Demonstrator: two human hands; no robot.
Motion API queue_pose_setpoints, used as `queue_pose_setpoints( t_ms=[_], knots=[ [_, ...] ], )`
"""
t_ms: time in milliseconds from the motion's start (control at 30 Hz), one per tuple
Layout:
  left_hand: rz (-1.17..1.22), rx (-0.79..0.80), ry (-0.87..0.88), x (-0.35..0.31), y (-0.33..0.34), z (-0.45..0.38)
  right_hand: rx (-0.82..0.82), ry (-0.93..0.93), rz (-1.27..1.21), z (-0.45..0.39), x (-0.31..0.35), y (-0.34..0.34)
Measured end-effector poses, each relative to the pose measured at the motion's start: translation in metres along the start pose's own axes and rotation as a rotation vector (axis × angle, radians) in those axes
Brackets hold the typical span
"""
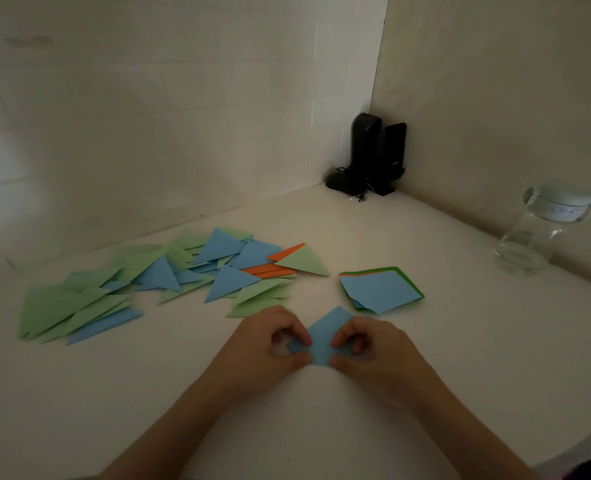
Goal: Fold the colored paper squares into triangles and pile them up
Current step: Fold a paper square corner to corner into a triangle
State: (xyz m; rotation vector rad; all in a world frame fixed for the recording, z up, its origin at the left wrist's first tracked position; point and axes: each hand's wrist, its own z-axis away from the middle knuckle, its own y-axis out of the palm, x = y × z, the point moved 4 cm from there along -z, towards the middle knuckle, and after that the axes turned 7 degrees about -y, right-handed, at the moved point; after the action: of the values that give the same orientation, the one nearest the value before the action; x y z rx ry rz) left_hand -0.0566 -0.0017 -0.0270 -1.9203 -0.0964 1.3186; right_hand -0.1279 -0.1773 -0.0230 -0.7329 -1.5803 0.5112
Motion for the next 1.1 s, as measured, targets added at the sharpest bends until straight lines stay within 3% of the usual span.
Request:
queue_pose_setpoints(
  t_ms=[267,433,800,933,1100],
  knots=[
    [-0.021,0.125,0.072,-0.006,-0.008,0.007,-0.018,-0.017,-0.013,0.002,0.004,0.001],
    [-0.093,0.197,0.113,-0.009,-0.006,0.012,-0.091,-0.103,0.164,0.007,0.009,0.015],
    [-0.363,-0.097,0.364,-0.016,0.01,0.021,0.032,-0.316,0.067,0.01,0.006,-0.002],
    [-0.441,-0.158,0.321,-0.02,0.009,0.022,-0.048,-0.356,0.003,0.02,0.007,-0.008],
    [-0.286,-0.139,0.123,-0.014,0.009,0.016,-0.034,-0.363,0.097,0.022,-0.002,-0.003]
  ],
)
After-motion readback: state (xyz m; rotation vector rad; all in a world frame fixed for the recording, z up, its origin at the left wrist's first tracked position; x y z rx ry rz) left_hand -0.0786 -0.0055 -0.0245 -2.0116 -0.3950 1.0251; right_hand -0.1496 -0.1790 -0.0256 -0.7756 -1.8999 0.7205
